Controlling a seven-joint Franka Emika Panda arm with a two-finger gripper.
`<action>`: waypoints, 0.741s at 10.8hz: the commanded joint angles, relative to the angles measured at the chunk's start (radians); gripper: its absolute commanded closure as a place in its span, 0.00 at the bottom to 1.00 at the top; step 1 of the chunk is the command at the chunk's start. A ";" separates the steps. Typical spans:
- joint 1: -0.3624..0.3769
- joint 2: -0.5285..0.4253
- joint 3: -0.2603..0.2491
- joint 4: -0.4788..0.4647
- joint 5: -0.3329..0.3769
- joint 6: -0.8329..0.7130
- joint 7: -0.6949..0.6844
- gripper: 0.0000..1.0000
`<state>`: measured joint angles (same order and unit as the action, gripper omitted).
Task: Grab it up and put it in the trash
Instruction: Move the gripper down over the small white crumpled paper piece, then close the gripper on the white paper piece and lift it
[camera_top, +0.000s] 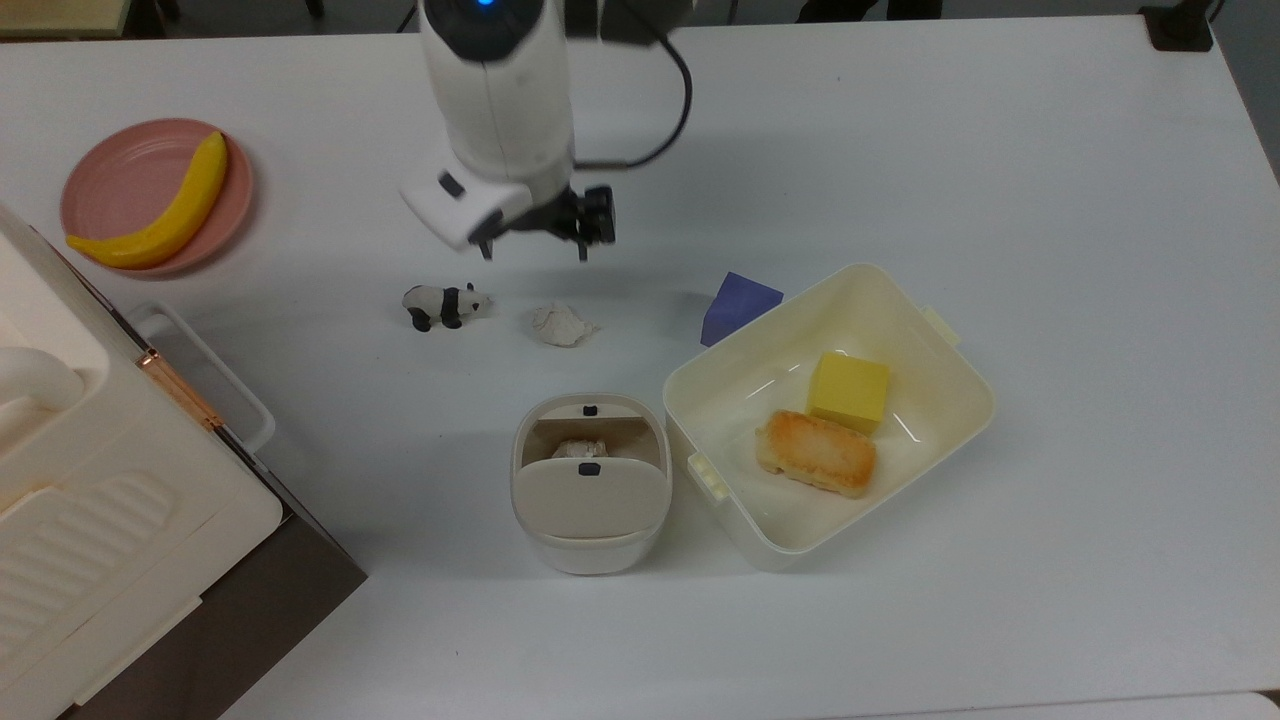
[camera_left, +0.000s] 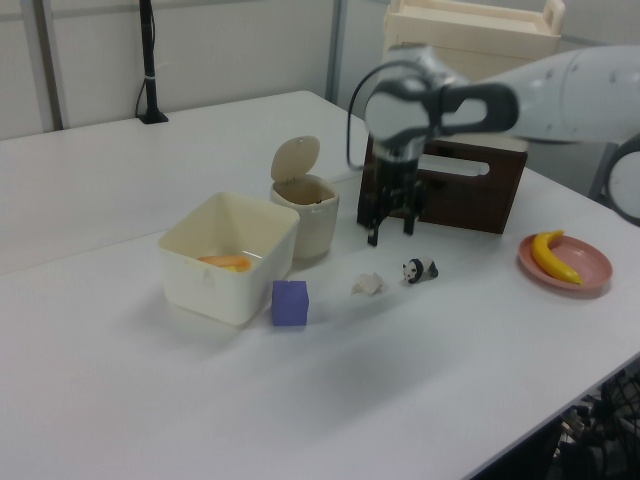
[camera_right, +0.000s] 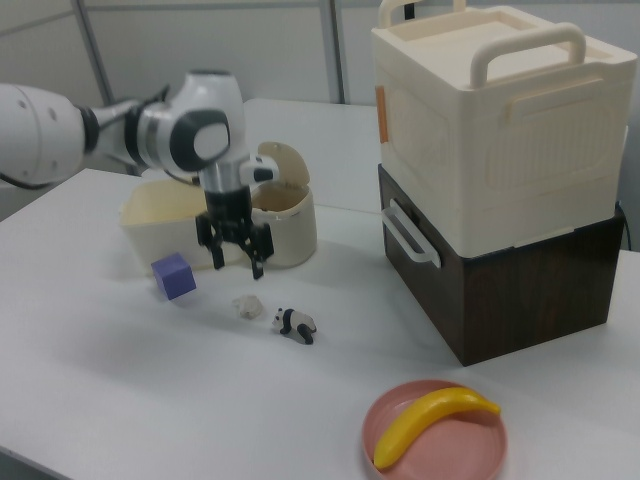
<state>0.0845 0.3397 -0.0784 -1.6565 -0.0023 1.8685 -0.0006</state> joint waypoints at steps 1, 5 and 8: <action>0.020 0.122 -0.004 -0.014 -0.053 0.131 -0.007 0.07; 0.055 0.163 -0.004 -0.074 -0.087 0.241 0.002 0.37; 0.061 0.130 -0.004 -0.059 -0.079 0.228 0.025 1.00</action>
<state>0.1330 0.5244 -0.0776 -1.6795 -0.0734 2.0735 0.0035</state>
